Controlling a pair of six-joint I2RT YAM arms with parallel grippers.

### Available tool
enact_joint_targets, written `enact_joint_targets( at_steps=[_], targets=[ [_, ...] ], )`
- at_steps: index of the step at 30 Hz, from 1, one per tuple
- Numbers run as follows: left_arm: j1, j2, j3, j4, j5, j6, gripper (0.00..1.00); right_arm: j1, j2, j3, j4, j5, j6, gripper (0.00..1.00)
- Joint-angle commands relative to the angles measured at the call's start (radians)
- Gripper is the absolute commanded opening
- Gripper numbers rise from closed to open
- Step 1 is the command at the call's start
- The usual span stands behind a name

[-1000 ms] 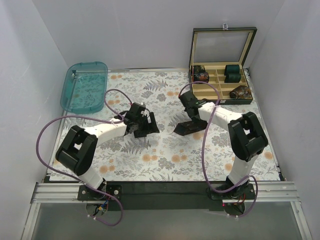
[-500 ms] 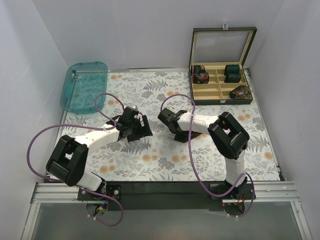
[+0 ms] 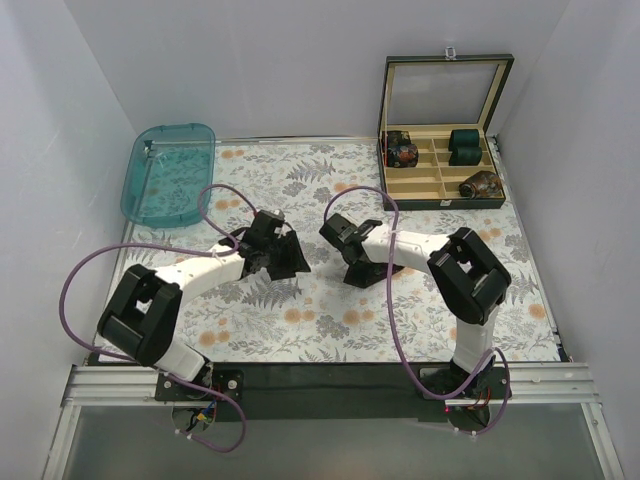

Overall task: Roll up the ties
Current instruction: Roll the tie

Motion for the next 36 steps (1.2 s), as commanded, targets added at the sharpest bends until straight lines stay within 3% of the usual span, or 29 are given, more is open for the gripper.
enact_joint_targets(
  at_steps=[1, 3, 13, 21, 36],
  targets=[
    [-0.042, 0.044, 0.088, 0.060, 0.090, -0.041, 0.45, -0.007, -0.035, -0.018, 0.073, -0.136, 0.055, 0.01],
    [-0.066, 0.077, 0.118, 0.085, 0.122, -0.075, 0.38, -0.021, -0.040, -0.011, 0.087, -0.156, 0.063, 0.01],
    [-0.151, 0.299, 0.268, 0.186, 0.153, -0.206, 0.24, -0.061, -0.057, -0.036, 0.151, -0.237, 0.082, 0.01],
    [-0.180, 0.417, 0.307, 0.189, 0.139, -0.222, 0.20, -0.067, -0.086, -0.074, 0.194, -0.236, 0.041, 0.01],
    [-0.168, 0.480, 0.291, 0.142, 0.099, -0.203, 0.19, -0.068, -0.218, -0.205, 0.251, -0.174, -0.132, 0.01]
  ],
)
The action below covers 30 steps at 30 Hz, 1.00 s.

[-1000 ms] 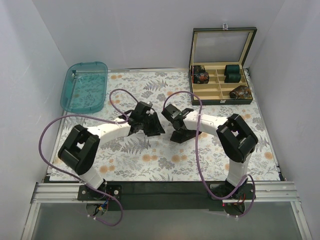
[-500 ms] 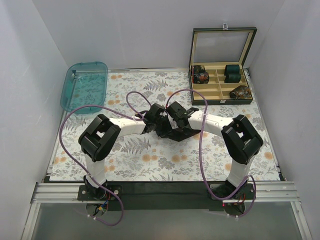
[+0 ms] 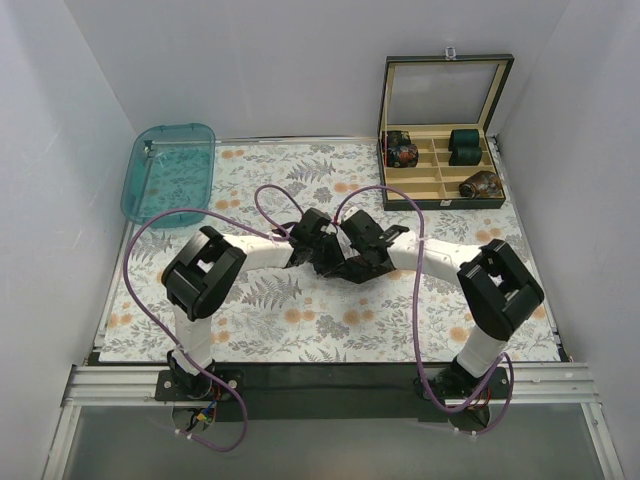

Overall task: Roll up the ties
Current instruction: Roll the tie

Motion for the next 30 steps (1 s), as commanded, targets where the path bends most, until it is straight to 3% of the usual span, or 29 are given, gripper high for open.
enact_joint_targets(
  at_steps=[1, 10, 21, 30],
  targets=[
    [0.004, 0.035, 0.006, -0.057, -0.052, 0.022, 0.19, 0.003, -0.036, -0.035, 0.019, -0.013, -0.054, 0.01],
    [0.008, 0.059, 0.002, -0.070, -0.057, 0.028, 0.18, 0.002, -0.108, -0.049, 0.024, -0.059, -0.133, 0.01],
    [0.013, 0.056, 0.002, -0.077, -0.058, 0.031, 0.18, 0.003, -0.035, -0.083, 0.035, 0.009, -0.140, 0.01],
    [0.019, -0.002, -0.008, -0.079, -0.066, 0.026, 0.25, 0.007, -0.001, -0.098, 0.039, -0.128, -0.068, 0.04]
  ],
)
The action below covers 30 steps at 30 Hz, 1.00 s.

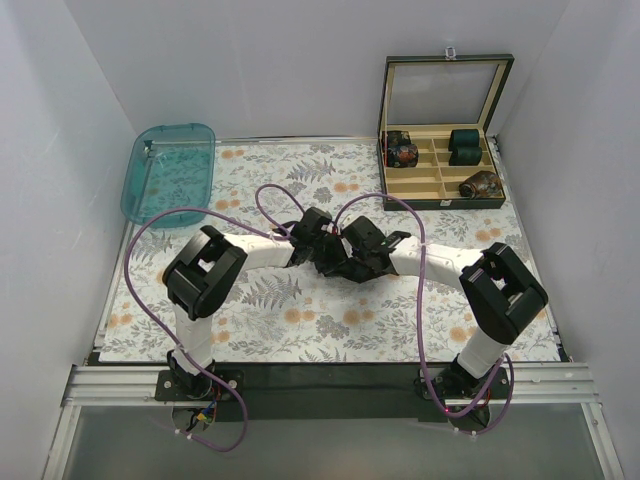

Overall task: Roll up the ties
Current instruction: Roll the tie

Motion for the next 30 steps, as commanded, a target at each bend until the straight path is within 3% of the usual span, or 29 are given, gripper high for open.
enact_joint_targets(
  at_steps=[1, 6, 9, 14, 19, 30],
  targets=[
    [0.014, -0.033, -0.030, -0.089, -0.079, 0.024, 0.28, -0.003, 0.032, -0.029, 0.005, -0.126, 0.059, 0.07],
    [0.045, -0.098, -0.068, -0.094, -0.088, 0.016, 0.46, -0.004, 0.043, -0.034, 0.009, -0.190, 0.092, 0.18],
    [0.062, -0.152, -0.099, -0.106, -0.102, 0.021, 0.49, -0.003, 0.042, -0.029, 0.011, -0.207, 0.095, 0.27],
    [0.077, -0.225, -0.125, -0.140, -0.148, 0.045, 0.50, -0.004, 0.026, 0.006, -0.015, -0.218, 0.112, 0.41],
    [0.082, -0.280, -0.142, -0.167, -0.180, 0.068, 0.50, -0.004, 0.014, 0.047, -0.046, -0.247, 0.142, 0.49],
    [0.082, -0.305, -0.110, -0.197, -0.190, 0.094, 0.50, -0.003, -0.072, 0.104, -0.096, -0.321, 0.218, 0.73]
  ],
)
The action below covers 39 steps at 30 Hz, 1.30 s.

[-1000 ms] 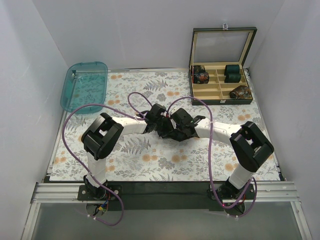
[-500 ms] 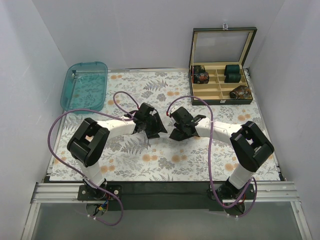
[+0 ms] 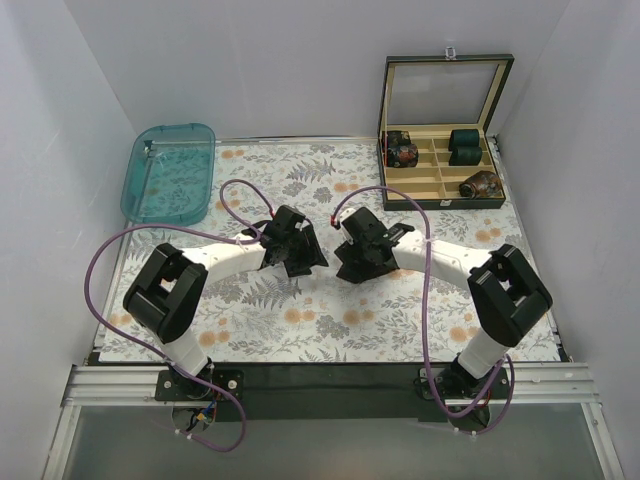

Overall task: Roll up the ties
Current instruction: Roll the tie, then place the rolled tie into the container

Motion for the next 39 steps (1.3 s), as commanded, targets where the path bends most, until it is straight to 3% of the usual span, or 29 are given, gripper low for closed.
enact_joint_targets(
  at_steps=[1, 5, 8, 14, 23, 28, 39],
  targets=[
    [-0.001, -0.045, 0.034, -0.020, -0.006, 0.016, 0.51, 0.003, -0.085, 0.045, -0.044, -0.081, 0.058, 0.74],
    [-0.010, -0.035, 0.078, -0.020, 0.010, 0.010, 0.51, -0.020, -0.157, 0.065, -0.053, -0.050, 0.066, 0.92],
    [-0.030, -0.016, 0.144, -0.024, 0.023, 0.007, 0.51, -0.099, -0.213, 0.067, -0.051, -0.111, 0.097, 0.96],
    [-0.084, 0.070, 0.323, -0.026, 0.060, -0.006, 0.50, -0.361, -0.283, 0.018, -0.024, -0.394, 0.144, 0.94],
    [-0.162, 0.186, 0.488, -0.015, 0.108, -0.022, 0.43, -0.649, -0.213, -0.079, 0.141, -0.775, 0.296, 0.91],
    [-0.177, 0.237, 0.498, -0.006, 0.128, -0.004, 0.34, -0.699, -0.165, -0.123, 0.199, -0.851, 0.316, 0.90],
    [-0.179, 0.288, 0.449, 0.016, 0.102, 0.030, 0.25, -0.701, -0.073, -0.177, 0.278, -0.927, 0.330, 0.87]
  ],
)
